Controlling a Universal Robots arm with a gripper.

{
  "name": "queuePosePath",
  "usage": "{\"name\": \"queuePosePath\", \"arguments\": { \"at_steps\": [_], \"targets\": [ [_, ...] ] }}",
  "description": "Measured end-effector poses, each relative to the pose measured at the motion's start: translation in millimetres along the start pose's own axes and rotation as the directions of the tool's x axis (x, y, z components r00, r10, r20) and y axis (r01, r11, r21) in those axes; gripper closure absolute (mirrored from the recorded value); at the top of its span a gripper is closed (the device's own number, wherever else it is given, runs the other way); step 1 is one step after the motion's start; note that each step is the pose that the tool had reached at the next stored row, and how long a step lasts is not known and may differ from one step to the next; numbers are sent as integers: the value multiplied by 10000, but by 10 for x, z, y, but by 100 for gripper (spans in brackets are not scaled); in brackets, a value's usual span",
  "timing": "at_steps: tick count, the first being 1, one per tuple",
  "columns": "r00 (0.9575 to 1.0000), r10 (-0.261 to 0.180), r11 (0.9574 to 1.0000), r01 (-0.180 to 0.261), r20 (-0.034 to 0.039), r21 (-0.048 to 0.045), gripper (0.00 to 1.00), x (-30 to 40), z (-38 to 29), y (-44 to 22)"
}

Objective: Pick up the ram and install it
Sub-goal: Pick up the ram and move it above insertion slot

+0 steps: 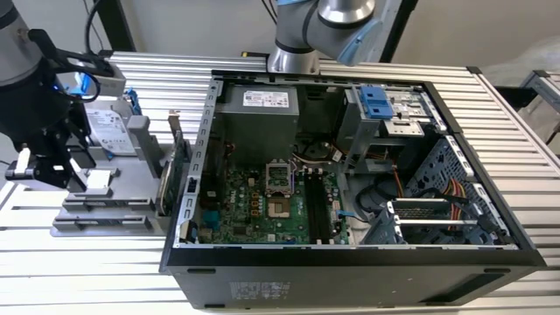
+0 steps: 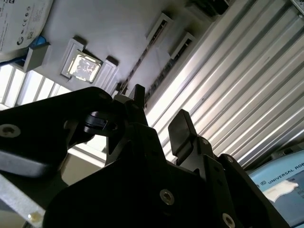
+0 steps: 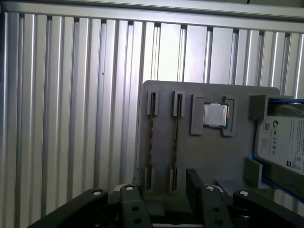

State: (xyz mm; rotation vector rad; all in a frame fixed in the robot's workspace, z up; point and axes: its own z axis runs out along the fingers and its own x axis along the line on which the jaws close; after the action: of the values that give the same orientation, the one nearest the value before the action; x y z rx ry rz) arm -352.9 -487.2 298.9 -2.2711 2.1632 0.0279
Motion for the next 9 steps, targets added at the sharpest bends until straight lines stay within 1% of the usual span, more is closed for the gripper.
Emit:
{"name": "queuePosePath", "arguments": {
  "at_steps": [2, 9],
  "targets": [
    [10000, 0, 10000, 0, -2, -7, 0, 1, 25, -1],
    [10000, 0, 10000, 0, -11, -20, 0, 1, 27, -1]
  ]
}}
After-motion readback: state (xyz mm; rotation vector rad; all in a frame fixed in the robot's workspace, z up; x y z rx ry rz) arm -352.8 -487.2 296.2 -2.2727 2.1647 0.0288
